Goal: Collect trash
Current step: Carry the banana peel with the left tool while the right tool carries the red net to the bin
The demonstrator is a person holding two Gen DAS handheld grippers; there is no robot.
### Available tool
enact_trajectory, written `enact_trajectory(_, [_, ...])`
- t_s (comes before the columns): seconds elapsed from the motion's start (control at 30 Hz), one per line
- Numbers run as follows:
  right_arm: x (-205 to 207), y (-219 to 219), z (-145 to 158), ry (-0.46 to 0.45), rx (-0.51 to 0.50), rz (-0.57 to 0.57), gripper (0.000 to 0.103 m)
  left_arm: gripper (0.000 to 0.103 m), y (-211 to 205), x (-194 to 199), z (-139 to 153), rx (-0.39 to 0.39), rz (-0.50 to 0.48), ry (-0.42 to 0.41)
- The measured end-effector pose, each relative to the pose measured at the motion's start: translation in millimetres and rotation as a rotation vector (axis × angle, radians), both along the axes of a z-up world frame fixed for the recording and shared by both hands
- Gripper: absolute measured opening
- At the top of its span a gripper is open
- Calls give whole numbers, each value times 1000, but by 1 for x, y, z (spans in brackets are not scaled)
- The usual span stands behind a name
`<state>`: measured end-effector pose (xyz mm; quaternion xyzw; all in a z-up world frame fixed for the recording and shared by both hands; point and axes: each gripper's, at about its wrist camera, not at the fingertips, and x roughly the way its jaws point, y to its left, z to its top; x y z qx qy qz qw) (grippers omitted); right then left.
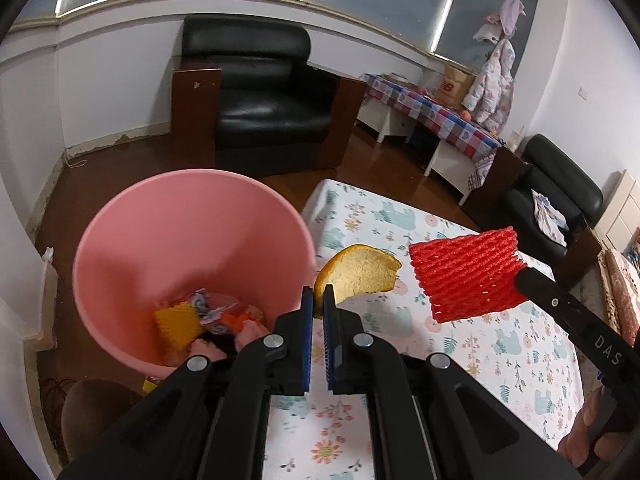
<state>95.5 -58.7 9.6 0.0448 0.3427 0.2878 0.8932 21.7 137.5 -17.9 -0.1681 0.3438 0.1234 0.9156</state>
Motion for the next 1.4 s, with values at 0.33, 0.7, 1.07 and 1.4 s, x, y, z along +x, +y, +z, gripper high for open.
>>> enact_trajectory(0.33, [-9, 53, 12, -49, -49, 89, 11, 4, 32, -22, 3, 3, 72, -14])
enact_trajectory(0.7, [-12, 107, 15, -100, -130, 167, 11, 4, 79, -39, -6, -8, 174, -5])
enact_trajectory(1.07, [-11, 144, 4, -105, -210, 205, 11, 4, 113, -40, -22, 0, 241, 32])
enact_trajectory(1.4, [-10, 162, -10, -87, -250, 235, 11, 4, 124, -34, -36, 8, 262, 68])
